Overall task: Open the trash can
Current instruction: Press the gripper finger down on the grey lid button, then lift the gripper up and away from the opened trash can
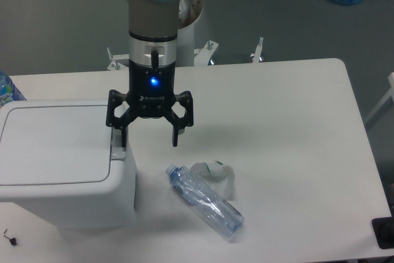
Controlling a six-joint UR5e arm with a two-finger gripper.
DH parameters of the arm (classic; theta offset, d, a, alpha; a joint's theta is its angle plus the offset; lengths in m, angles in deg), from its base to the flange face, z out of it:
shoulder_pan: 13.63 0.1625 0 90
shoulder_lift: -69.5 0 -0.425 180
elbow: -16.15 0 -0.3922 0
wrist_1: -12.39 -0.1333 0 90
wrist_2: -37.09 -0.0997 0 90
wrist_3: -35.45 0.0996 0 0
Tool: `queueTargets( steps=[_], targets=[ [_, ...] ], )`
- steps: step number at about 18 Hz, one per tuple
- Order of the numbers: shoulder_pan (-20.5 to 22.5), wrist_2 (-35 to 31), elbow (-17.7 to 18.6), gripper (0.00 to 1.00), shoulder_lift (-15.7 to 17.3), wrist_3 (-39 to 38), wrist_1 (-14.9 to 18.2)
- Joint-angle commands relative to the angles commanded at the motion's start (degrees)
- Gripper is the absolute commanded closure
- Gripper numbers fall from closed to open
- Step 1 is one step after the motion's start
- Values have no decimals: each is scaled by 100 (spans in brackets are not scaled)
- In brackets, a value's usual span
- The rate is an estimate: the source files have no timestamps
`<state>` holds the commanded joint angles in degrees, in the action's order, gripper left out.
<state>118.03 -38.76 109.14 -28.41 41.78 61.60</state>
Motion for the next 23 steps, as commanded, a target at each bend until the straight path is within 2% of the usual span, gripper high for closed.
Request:
queueTargets(
  steps=[5, 9, 12, 15, 18, 20, 23],
  targets=[
    [0, 0, -35, 0, 9, 0, 0],
    [9, -9, -474, 0, -18, 17, 9],
    [132, -149, -597, 0, 17, 18, 18],
    [298, -640, -746, 0, 26, 79, 9],
    [614, -773, -949, 0, 35, 123, 18],
    [703, -904, -1054, 0, 17, 455, 61],
    [879, -1247, -1011, 0, 70, 1097, 132]
  ],
)
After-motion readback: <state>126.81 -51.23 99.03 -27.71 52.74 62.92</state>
